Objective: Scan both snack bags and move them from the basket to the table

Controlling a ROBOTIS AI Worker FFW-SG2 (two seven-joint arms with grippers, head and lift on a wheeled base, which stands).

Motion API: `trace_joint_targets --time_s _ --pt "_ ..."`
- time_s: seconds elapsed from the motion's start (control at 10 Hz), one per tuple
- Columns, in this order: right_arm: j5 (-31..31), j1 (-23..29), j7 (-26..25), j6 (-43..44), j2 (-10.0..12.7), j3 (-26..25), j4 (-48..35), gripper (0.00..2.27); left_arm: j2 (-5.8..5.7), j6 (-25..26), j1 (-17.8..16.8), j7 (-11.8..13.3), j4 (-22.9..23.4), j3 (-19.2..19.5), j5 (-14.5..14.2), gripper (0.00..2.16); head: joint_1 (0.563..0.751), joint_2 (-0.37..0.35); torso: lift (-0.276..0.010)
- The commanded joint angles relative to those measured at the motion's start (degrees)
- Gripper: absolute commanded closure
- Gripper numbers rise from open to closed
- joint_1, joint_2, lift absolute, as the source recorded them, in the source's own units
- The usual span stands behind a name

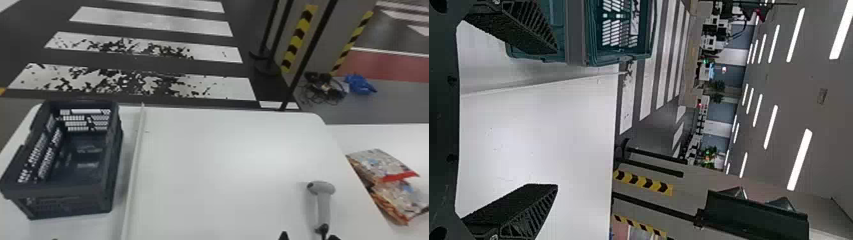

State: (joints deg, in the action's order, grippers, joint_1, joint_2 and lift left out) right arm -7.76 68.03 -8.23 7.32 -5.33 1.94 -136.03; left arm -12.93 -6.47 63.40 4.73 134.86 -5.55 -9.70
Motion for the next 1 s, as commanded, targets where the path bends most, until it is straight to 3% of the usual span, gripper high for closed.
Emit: trace_joint_targets --time_s 0.0,0.9 --pt "-0.1 2.2 -0.1 6.6 0.2 0.3 1.2 0.07 -0.43 -1.5 0.3 0.2 -0.5 0.1 -0.3 0.03 0.695 -0.202 -0.098" --pt "-1.2 3.4 -0.5 18.6 0.7 -1.0 3.8 0.06 -0.34 -4.3 0.2 1.8 -0.5 2.2 -3.6 0.03 0.695 -0.225 -0.098"
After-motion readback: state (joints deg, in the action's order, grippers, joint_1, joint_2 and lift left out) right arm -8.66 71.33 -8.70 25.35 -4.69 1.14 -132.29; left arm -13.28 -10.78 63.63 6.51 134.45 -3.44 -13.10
